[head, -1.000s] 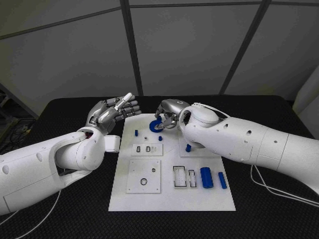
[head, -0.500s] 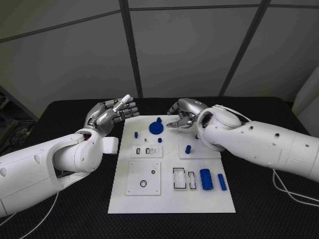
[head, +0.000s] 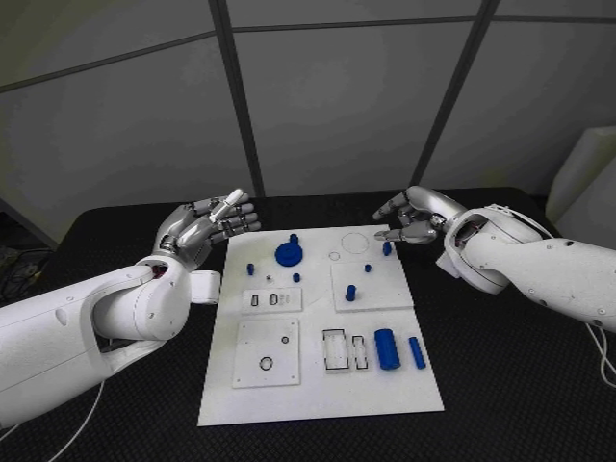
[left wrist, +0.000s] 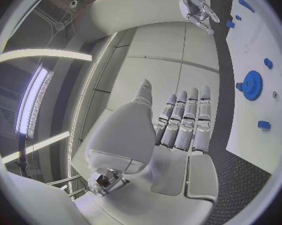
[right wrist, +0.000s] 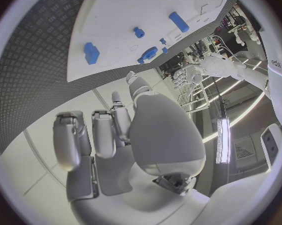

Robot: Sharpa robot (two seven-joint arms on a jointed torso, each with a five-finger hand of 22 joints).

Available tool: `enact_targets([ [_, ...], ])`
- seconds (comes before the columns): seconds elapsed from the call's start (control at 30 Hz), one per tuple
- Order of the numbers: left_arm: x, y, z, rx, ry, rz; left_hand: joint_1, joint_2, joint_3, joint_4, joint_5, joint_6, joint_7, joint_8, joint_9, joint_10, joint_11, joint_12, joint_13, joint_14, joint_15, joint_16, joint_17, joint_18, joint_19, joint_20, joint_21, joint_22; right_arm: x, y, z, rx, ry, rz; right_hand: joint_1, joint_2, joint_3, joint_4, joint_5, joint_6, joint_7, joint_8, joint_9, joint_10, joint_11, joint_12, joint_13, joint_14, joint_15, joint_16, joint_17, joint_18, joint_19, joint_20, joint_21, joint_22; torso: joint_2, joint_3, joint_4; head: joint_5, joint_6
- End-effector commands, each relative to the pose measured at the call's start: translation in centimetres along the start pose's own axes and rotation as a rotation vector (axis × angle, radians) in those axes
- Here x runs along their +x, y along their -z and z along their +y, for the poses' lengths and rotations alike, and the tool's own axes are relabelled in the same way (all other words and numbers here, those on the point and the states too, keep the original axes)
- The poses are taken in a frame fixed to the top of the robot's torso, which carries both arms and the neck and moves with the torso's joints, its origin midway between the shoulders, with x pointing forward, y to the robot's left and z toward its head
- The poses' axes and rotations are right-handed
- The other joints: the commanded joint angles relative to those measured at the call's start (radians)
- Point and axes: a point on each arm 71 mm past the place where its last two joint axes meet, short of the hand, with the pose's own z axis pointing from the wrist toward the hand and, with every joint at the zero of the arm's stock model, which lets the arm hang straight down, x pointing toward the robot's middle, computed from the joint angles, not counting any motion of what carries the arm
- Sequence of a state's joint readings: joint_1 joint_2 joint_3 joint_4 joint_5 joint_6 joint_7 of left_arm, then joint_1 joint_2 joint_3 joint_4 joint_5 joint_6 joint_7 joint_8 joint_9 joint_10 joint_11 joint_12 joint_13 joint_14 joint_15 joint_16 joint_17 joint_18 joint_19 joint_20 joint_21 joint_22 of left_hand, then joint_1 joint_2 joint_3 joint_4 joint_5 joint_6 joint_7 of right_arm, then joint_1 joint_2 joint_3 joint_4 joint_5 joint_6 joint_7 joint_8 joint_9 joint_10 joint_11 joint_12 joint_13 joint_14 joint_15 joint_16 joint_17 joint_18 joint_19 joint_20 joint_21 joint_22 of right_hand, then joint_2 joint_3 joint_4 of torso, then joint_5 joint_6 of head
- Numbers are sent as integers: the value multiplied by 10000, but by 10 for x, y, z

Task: Assemble the parts on the task board

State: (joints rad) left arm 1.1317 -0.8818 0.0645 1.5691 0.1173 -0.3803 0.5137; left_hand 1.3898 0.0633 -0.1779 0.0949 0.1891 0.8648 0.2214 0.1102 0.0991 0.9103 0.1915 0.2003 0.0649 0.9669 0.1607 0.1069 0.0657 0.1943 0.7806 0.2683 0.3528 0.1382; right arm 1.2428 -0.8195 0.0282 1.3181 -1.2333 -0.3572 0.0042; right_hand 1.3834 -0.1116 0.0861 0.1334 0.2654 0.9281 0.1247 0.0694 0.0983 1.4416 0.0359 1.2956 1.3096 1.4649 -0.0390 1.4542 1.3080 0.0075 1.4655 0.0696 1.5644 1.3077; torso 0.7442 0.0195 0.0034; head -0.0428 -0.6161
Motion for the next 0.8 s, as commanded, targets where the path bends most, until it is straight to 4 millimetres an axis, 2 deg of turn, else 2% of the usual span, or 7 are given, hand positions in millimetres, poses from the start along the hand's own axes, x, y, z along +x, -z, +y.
enact_targets([
  [0.03,1,-1,-1,96,-13,105,28,78,-6,-53,-48,84,143,-69,16,56,15,-60,-11,19,28,-51,-13,-143,33,-11,6,-8,-1,-1,-5,-307,-602,236,90,34,26,-80,60,71,-17,7,-18,-24,5,-37,382,567,17,40,247,-75,1053,59,64,2631,12,9,4,-71,-5],
  [0.1,1,-1,0,89,-12,103,27,79,-7,-55,-49,85,143,-70,16,58,15,-61,-10,17,29,-54,-13,-143,31,-11,5,-10,-1,-1,-10,-187,-619,326,105,34,29,-89,61,71,-17,4,-21,-28,5,-45,376,567,16,38,245,-75,1053,58,64,2631,5,-13,10,-99,-38],
  [0.13,1,-1,0,85,-12,100,26,83,-10,-62,-51,88,142,-72,17,62,15,-64,-10,13,31,-61,-14,-144,25,-10,0,-14,0,0,-13,-116,-628,393,116,31,31,-96,60,69,-17,0,-23,-28,6,-45,378,566,16,36,241,-75,1053,58,64,2631,10,-2,11,-109,-46],
  [0.33,0,-2,1,70,-9,94,26,83,-10,-62,-51,88,142,-72,17,62,15,-64,-10,13,31,-61,-14,-144,25,-10,0,-14,4,0,-27,219,-566,704,140,15,29,-115,57,46,-11,-20,-36,-34,9,-56,371,566,16,38,246,-75,1053,57,64,2631,7,-37,6,-117,-111],
  [0.43,0,-2,1,67,-11,86,26,83,-10,-62,-51,88,142,-72,17,62,15,-64,-10,13,31,-61,-14,-144,25,-10,0,-14,6,1,-31,311,-541,801,138,9,24,-116,53,41,-10,-24,-38,-33,10,-54,374,568,16,42,255,-75,1053,56,64,2631,13,-28,1,-119,-141],
  [0.6,0,-2,2,63,-11,81,26,83,-10,-62,-51,88,142,-72,17,62,15,-64,-10,13,31,-61,-14,-144,25,-10,0,-14,9,3,-33,392,-550,1024,107,-2,3,-97,42,23,-5,-36,-50,-20,17,-27,398,571,19,50,273,-75,1053,57,64,2631,4,-43,9,-148,-192],
  [0.8,-1,-2,2,61,-13,72,26,83,-10,-62,-51,88,142,-72,17,62,15,-64,-10,13,31,-61,-14,-144,25,-10,0,-14,12,4,-36,469,-567,1200,64,-9,-22,-70,30,14,-1,-43,-60,-14,21,-17,408,572,23,51,277,-75,1053,58,64,2631,2,-37,5,-135,-217],
])
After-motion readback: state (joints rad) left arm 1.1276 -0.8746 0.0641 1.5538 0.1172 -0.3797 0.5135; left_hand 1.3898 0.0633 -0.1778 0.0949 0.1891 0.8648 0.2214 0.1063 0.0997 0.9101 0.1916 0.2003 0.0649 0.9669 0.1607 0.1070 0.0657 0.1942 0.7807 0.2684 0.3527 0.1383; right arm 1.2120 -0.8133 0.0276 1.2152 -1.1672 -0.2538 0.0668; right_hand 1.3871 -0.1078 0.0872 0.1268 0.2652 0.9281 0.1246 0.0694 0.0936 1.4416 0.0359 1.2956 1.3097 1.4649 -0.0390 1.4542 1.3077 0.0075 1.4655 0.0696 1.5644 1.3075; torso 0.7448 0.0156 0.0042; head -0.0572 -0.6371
